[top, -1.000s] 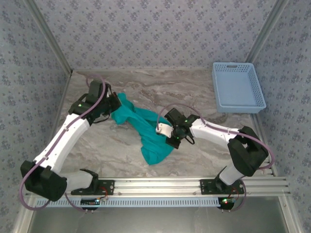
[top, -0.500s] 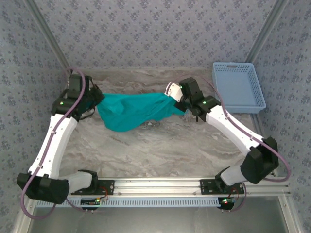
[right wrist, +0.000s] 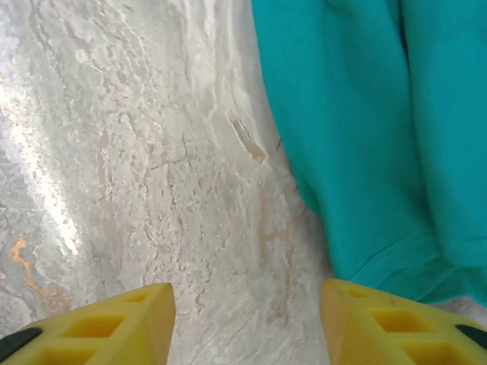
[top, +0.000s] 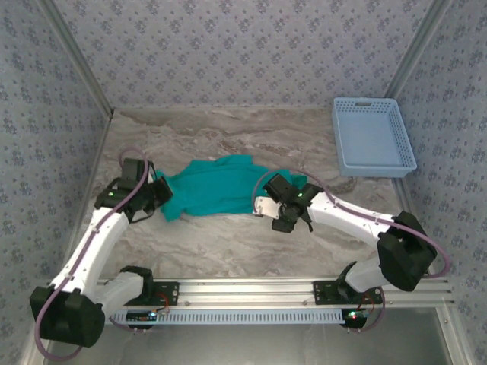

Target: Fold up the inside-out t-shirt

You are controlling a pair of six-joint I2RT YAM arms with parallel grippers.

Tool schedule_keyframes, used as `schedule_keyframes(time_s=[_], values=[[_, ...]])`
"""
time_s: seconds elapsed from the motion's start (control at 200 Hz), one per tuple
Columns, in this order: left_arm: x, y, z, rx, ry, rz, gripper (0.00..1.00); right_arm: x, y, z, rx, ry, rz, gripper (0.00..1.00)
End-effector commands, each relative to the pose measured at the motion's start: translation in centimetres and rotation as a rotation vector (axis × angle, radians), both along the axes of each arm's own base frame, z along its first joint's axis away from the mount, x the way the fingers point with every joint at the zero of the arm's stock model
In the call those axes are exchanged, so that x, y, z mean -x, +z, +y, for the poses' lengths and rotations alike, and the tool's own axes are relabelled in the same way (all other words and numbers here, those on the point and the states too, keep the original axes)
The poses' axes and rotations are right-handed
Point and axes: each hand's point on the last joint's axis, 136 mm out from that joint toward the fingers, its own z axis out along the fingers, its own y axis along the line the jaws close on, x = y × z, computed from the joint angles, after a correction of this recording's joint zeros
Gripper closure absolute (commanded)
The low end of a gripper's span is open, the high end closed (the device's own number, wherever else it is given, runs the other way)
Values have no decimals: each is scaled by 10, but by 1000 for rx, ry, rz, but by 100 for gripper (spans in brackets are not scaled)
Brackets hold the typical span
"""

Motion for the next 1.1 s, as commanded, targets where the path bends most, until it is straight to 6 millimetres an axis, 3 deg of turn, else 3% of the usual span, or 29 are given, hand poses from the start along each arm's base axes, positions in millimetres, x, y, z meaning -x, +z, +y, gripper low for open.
schedule_keyframes(time_s=[0.0, 0.11, 0.18, 0.33, 0.38, 0.46, 0.595, 0.725, 0.899, 0.984, 1.094], values=[[12, -6, -14, 80, -43, 30, 100, -28, 20, 0, -126, -135, 1, 40], [19, -10, -12, 71, -42, 60, 100, -82, 36, -17, -248, -398, -48, 31], [20, -8, -8, 65, -32, 53, 100, -104, 39, -25, -318, -537, -54, 29], [17, -7, 10, 41, 52, 39, 100, -102, 18, -32, -357, -691, 70, 33], [16, -7, 15, 43, 77, 39, 84, -97, 9, -35, -370, -757, 116, 35], [21, -13, 18, 40, 87, 60, 40, -89, -4, -37, -417, -851, 211, 36], [51, -39, 17, 50, 97, 197, 20, -92, -18, -38, -480, -899, 255, 36], [72, -74, 17, 92, 177, 280, 18, -104, -22, -24, -539, -846, 291, 37], [70, -102, 31, 44, 265, 271, 18, -121, -24, -24, -500, -824, 240, 39], [78, -117, 46, -44, 293, 301, 19, -123, -23, -25, -484, -808, 227, 39], [72, -129, 53, -80, 316, 279, 22, -123, -24, -24, -469, -788, 211, 39]])
